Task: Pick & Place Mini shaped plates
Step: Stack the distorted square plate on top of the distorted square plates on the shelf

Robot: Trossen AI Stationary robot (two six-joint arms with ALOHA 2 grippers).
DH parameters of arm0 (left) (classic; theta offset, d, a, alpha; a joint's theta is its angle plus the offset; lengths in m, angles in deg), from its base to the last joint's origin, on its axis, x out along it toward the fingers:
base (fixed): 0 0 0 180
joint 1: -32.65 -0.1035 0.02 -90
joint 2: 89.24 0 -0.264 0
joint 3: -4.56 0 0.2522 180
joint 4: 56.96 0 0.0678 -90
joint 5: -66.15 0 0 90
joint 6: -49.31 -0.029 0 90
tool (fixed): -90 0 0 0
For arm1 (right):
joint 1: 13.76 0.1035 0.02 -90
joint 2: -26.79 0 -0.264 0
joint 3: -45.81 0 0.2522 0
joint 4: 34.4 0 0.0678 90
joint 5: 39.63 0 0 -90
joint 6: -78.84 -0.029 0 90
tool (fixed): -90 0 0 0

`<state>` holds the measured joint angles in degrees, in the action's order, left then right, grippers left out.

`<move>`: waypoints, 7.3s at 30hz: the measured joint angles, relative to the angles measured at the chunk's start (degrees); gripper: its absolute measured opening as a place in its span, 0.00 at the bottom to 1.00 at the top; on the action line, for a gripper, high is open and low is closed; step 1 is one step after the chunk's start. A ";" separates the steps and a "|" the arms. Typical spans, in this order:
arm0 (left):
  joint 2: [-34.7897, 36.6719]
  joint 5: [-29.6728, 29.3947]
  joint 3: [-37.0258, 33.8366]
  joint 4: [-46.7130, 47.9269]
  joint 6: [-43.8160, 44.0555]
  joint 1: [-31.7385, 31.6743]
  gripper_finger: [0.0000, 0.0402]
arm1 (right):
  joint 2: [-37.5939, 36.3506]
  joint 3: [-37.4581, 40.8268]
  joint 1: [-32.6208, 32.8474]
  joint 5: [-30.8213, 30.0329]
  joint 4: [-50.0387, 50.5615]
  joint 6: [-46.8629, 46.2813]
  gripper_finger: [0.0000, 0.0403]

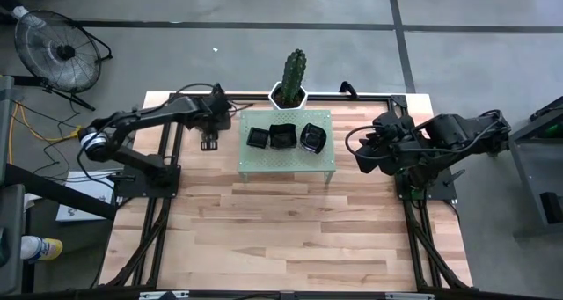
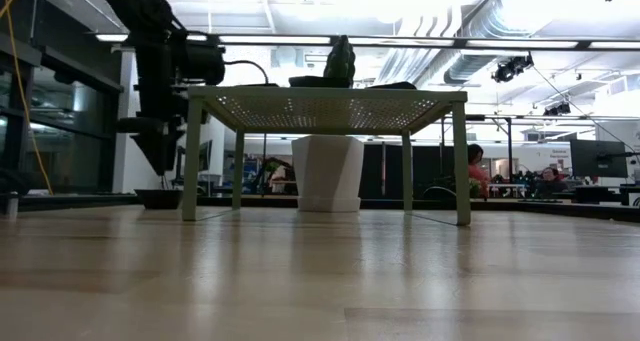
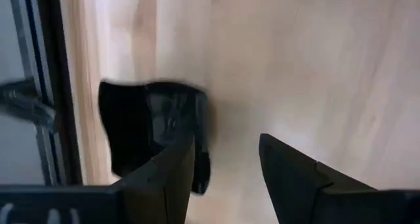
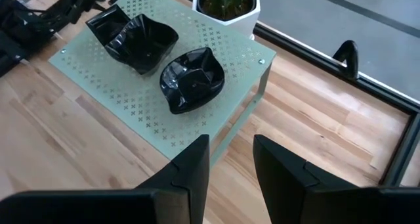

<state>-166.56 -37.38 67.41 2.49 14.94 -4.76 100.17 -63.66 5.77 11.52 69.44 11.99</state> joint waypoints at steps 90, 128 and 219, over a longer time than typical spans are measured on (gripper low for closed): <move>-4.15 13.99 -5.79 -7.34 -13.87 -18.10 0.12 | 0.04 -0.01 0.02 -1.75 -0.56 -3.87 0.28; 28.83 4.16 5.48 10.65 -8.80 -6.20 0.00 | 0.04 0.00 -0.02 -7.33 -0.78 -0.57 0.28; -13.05 17.86 39.93 5.98 -75.82 18.68 0.00 | -3.39 0.00 -0.04 -4.26 -0.06 1.04 0.28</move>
<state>-179.60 -19.51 107.34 8.46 -60.88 13.93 96.79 -63.66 5.73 7.25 69.38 13.03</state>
